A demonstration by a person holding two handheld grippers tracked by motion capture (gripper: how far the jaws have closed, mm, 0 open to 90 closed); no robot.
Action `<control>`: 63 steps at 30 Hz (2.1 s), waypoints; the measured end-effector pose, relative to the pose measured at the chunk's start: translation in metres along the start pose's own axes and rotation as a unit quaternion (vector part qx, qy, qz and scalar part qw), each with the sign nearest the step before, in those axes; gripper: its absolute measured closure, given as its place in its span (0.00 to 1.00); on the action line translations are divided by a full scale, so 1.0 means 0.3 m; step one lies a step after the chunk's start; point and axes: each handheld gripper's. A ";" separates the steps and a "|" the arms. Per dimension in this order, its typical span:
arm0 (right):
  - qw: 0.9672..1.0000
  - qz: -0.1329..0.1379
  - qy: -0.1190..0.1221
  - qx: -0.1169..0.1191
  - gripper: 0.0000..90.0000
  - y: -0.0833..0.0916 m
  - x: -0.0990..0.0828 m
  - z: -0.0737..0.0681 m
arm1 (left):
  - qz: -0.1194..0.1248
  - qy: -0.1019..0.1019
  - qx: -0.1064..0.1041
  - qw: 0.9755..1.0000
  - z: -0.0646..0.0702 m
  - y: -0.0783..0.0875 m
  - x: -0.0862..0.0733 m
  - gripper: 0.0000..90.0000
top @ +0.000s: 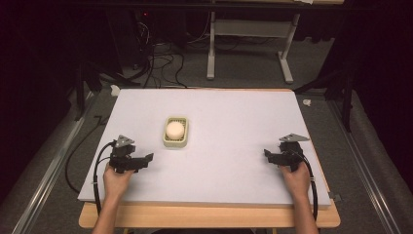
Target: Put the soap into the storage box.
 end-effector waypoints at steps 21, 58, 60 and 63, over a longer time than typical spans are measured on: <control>1.000 -0.001 0.000 0.000 0.26 0.000 0.000 0.000 | -0.010 -0.002 0.018 1.000 -0.016 -0.052 -0.014 0.21; 1.000 0.000 -0.002 0.001 0.26 0.000 0.000 0.001 | -0.019 -0.018 0.046 0.999 -0.017 -0.120 -0.036 0.21; 1.000 -0.001 -0.003 0.001 0.26 0.000 0.000 0.001 | -0.018 -0.019 0.046 0.999 -0.016 -0.121 -0.036 0.21; 1.000 -0.001 -0.003 0.001 0.26 0.000 0.000 0.001 | -0.016 -0.019 0.046 0.999 -0.016 -0.123 -0.037 0.21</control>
Point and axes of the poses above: each handheld gripper's, and its own axes: y roughly backward along the jaws, x roughly out of its top, z roughly to its right, and after that the axes turned 10 degrees about z, right-handed
